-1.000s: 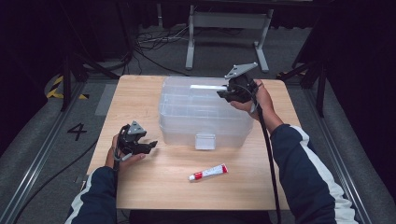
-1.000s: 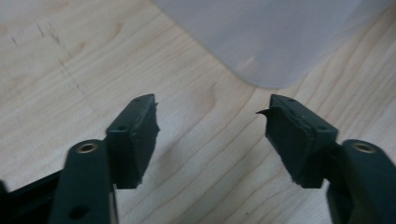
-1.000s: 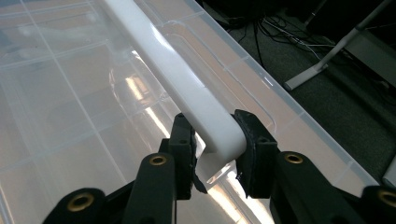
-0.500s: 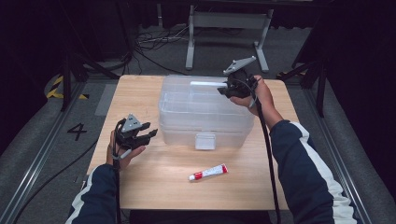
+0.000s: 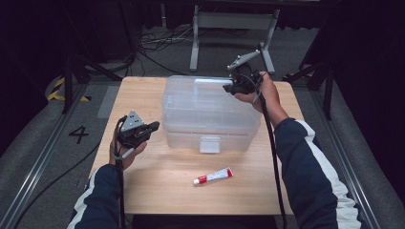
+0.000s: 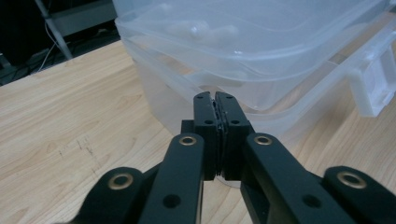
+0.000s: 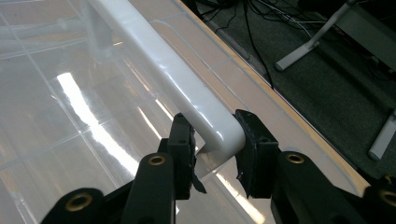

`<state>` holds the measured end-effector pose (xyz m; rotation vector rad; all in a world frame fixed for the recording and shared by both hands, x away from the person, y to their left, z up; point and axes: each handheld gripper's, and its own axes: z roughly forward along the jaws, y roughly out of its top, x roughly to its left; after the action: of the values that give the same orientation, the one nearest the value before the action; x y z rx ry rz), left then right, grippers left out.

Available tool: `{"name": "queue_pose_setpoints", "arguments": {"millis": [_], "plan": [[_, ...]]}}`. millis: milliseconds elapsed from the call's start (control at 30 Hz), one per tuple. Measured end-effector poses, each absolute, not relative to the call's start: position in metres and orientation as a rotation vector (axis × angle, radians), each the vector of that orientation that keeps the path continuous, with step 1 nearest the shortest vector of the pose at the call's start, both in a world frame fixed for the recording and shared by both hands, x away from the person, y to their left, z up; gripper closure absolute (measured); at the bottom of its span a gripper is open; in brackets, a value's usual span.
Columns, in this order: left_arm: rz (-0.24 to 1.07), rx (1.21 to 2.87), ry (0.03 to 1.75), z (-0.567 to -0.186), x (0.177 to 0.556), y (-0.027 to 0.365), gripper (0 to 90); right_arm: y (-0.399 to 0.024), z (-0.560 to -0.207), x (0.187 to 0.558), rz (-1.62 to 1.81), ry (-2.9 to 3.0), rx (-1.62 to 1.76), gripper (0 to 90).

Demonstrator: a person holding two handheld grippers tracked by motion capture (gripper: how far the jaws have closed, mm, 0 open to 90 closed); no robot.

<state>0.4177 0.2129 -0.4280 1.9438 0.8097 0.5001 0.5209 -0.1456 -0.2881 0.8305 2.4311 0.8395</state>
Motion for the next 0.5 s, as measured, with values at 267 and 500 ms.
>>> {"name": "queue_pose_setpoints", "arguments": {"millis": [267,500], "plan": [[0.49,1.942,0.776,-0.424,0.418,0.2,90.0,-0.147,-0.286,0.524,0.838,2.432,0.832,69.8],[0.503,1.946,0.779,-0.422,0.417,0.199,89.9,-0.151,-0.284,0.521,0.86,2.421,0.842,70.3]]}}
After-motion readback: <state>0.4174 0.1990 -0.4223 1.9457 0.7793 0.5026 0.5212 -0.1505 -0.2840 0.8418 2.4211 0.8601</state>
